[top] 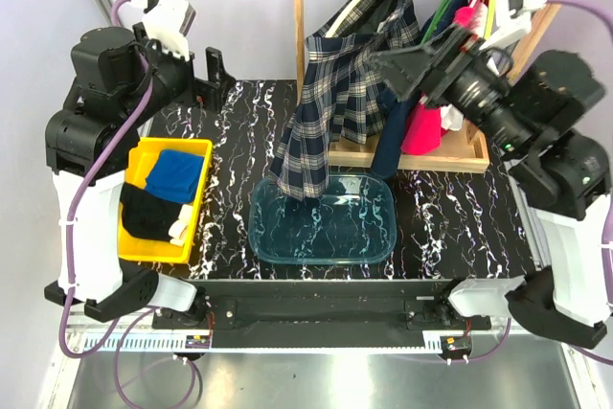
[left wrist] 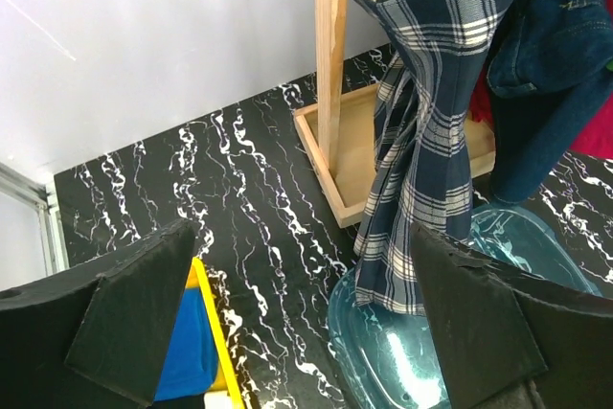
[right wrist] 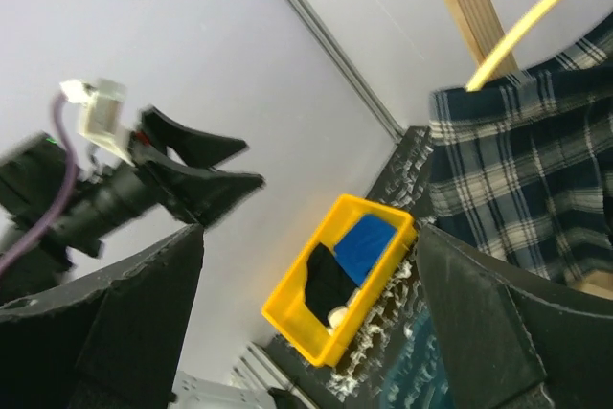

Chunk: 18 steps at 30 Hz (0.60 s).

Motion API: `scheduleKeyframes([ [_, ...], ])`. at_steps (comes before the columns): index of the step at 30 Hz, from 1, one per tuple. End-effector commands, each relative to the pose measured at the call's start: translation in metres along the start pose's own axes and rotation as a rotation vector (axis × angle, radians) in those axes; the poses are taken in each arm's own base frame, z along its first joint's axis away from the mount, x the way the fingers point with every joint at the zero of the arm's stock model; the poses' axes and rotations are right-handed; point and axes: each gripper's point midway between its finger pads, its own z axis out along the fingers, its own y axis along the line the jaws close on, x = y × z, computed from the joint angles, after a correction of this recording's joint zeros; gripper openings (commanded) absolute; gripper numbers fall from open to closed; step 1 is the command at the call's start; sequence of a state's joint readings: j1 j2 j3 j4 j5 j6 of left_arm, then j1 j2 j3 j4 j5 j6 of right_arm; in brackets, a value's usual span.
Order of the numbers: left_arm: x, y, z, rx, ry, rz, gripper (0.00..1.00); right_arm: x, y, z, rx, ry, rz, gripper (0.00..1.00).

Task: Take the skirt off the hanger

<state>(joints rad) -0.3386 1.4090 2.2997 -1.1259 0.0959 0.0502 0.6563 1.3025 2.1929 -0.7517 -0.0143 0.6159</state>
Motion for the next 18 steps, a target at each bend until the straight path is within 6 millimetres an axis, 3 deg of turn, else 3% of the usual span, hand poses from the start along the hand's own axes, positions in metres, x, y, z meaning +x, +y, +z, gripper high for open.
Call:
scheduleKeyframes([
  [1,-0.012,0.003,-0.014,-0.012,-0.051,-0.028,0.99,0.011,-0.012,0.020,-0.003,0.000,-0.102,1.00],
  [3,-0.010,0.003,-0.015,-0.014,-0.046,-0.026,0.99,0.005,-0.033,0.042,0.130,0.005,-0.144,1.00],
  [4,-0.009,0.003,-0.014,-0.012,-0.043,-0.025,0.99,0.021,-0.052,0.043,0.218,0.086,-0.162,1.00],
  [5,-0.007,0.004,-0.015,-0.014,-0.040,-0.024,0.99,0.014,-0.051,0.059,0.227,0.074,-0.180,1.00],
  [10,0.003,0.004,-0.015,-0.011,-0.015,-0.017,0.99,0.006,-0.057,0.097,0.246,0.007,-0.190,1.00],
  [13,0.009,0.004,-0.015,-0.009,0.001,-0.017,0.99,0.009,-0.067,0.120,0.262,-0.016,-0.194,1.00],
  [14,0.013,0.004,-0.014,-0.010,0.011,-0.019,0.99,0.016,-0.078,0.130,0.295,-0.009,-0.202,1.00],
  [18,0.020,0.006,-0.017,-0.012,0.023,-0.007,0.99,0.015,-0.110,0.144,0.425,-0.059,-0.260,0.94],
])
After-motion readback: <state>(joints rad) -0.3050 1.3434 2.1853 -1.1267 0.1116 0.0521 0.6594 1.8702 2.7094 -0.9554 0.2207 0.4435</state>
